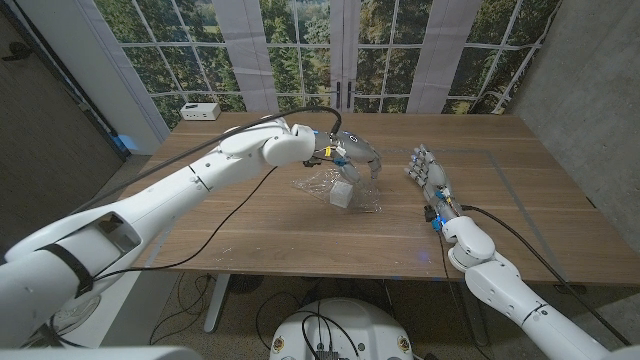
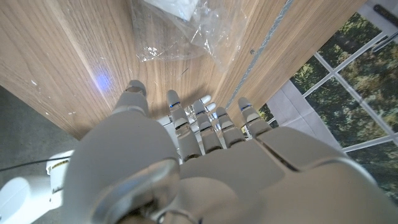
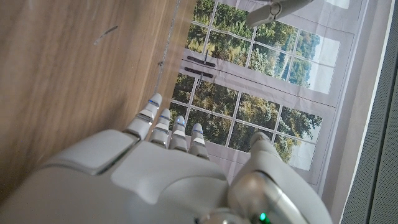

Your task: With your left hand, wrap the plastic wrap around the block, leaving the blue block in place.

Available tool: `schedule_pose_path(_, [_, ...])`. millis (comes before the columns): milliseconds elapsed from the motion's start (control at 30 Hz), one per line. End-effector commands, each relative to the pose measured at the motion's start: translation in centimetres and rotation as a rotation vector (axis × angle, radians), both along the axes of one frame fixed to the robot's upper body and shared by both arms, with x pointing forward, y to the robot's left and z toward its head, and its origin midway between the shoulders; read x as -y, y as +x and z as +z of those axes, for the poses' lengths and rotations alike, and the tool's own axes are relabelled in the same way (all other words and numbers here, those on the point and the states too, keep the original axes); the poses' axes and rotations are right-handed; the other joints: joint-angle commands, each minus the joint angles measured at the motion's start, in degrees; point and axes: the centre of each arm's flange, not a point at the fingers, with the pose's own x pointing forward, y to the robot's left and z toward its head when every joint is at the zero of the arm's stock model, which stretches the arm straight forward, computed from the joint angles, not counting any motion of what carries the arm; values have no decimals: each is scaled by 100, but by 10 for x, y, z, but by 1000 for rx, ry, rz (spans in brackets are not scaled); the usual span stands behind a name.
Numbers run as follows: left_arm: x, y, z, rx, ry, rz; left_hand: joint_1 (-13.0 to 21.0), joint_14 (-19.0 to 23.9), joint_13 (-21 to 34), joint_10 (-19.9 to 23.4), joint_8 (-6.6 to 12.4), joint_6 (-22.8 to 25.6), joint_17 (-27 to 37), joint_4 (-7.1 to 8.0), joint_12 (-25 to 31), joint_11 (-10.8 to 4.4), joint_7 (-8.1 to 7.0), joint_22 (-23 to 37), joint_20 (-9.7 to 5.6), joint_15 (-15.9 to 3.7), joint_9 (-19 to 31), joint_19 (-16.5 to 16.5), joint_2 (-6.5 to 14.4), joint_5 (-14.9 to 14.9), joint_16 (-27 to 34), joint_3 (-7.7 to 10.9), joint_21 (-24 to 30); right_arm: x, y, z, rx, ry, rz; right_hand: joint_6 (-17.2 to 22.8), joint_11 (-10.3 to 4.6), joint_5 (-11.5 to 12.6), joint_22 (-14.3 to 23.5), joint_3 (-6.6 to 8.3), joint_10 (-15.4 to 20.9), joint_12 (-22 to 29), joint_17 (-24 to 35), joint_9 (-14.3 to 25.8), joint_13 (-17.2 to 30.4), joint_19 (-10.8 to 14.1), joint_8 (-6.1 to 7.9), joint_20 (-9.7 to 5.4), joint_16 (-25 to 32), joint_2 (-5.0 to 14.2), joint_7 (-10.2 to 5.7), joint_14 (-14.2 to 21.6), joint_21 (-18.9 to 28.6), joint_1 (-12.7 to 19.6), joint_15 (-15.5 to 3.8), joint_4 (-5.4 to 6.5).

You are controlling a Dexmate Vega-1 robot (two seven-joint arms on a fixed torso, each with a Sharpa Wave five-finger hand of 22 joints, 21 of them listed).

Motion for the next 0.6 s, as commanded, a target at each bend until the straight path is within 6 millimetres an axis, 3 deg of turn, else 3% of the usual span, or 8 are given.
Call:
schedule_pose_path(33, [22,-6,-24,257,115,50,10,-74,-7,-80,-61,-60,7,9,-42,-21,11,16,24,26,17,-68,-21,-11,-16,6,-31,10,-3,-9,-6,21,-16,41,-9,18,25,25,44,4,29,10,26,58,-1,-7,-4,14,7,59,18,36,-27,22])
schedule_pose_path(333, [29,1,-48,316,121,12,-43,-95,-23,-123,-111,-101,10,20,-72,-88,-54,11,12,1,16,-50,-84,-11,7,-42,-31,13,-3,-12,-15,26,-10,60,0,20,25,28,59,9,30,11,27,64,6,-9,-1,15,10,67,19,40,-30,21])
schedule_pose_path(600, [32,6,-66,411,114,-18,15,41,-62,53,-18,272,0,-25,-35,-184,-165,1,-44,-111,24,118,-146,23,74,-59,20,17,-2,-19,-25,33,-10,69,-6,23,25,32,76,15,30,11,28,70,9,-3,0,16,15,72,20,47,-26,18])
